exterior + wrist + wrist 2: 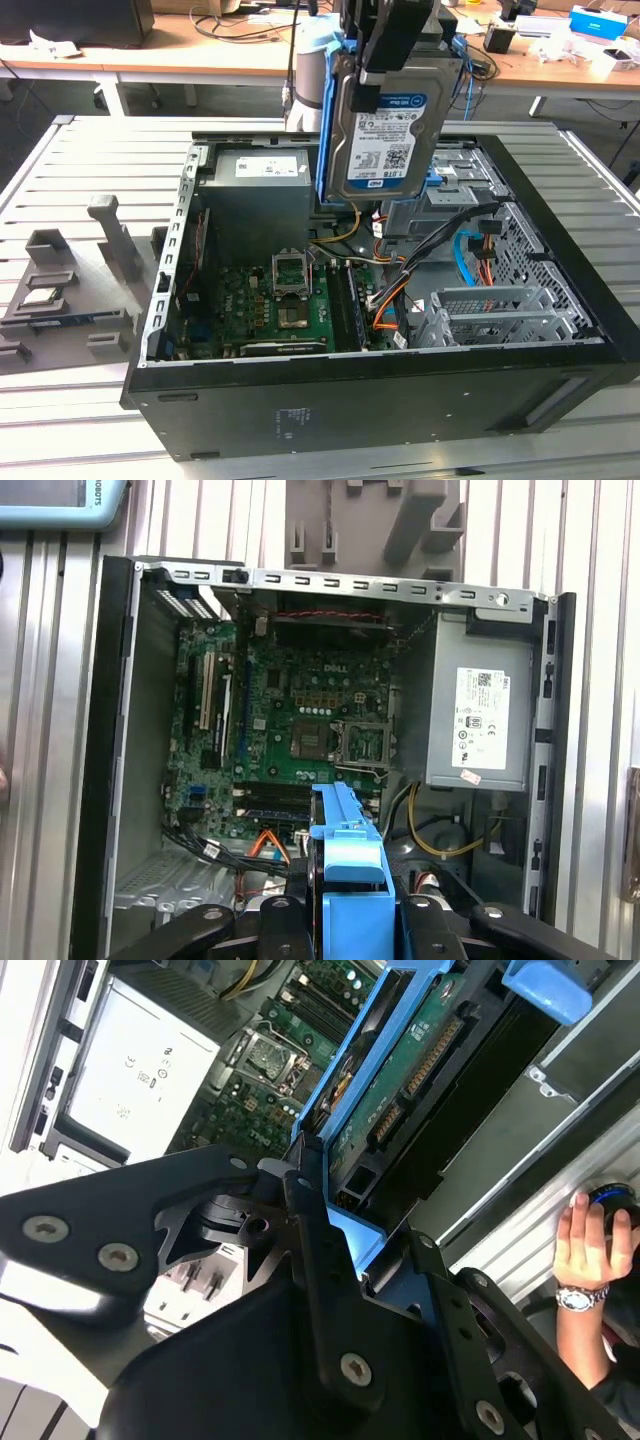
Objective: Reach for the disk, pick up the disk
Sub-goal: 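Pick up the disk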
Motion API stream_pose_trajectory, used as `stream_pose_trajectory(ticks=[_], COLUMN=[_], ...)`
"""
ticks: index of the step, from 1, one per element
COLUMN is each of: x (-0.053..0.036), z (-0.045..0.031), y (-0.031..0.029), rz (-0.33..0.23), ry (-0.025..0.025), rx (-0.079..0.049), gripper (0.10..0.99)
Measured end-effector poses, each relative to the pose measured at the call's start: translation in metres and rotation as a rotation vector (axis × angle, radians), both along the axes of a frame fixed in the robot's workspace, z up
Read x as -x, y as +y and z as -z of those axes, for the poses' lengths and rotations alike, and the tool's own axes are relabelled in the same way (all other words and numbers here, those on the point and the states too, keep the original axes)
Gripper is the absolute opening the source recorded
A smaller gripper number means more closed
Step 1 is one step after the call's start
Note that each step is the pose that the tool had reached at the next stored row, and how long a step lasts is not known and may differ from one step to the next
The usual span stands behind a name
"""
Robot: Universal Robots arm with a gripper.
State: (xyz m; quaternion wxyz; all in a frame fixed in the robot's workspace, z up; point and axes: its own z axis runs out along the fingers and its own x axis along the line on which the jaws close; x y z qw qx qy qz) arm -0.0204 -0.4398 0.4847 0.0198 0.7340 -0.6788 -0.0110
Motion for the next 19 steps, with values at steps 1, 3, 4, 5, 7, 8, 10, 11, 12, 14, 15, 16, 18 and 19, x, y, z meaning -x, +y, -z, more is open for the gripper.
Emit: stream_pose_trajectory(ticks=[1,3,4,5,7,8,10,11,12,14,15,16,18,19], x=[0.0000,0.0000,0.0000,0.0000,0.0000,0.0000,0.0000,0.0000,0.0000,0.0000,0.0000,0.0000,0.0000,0.0000], z=[0.0000,0.0000,0.0000,0.0000,0.0000,0.0000,0.0001,0.0001,0.0001,0.0001,0.0001,0.0002,0.0002,0.0003], y=[-0.0015,-0.0032,-0.0047,-0.0057,-0.0081,-0.0095,-0.0137,-0.0163,-0.0188,-0.0219,-0.0243,-0.0273,-0.0308,-0.0331], rz=[0.000,0.000,0.000,0.000,0.000,0.000,0.000,0.000,0.000,0.000,0.000,0.000,0.000,0.000], ry=[0.0000,0.0000,0.0001,0.0001,0.0000,0.0001,0.0001,0.0001,0.0000,0.0001,0.0001,0.0000,0.0001,0.0000], rx=[0.000,0.000,0.000,0.001,0.001,0.001,0.002,0.002,0.003,0.003,0.004,0.004,0.005,0.005], gripper=[0.369,0.369,0.369,0.369,0.369,0.369,0.369,0.369,0.369,0.369,0.369,0.369,0.369,0.369])
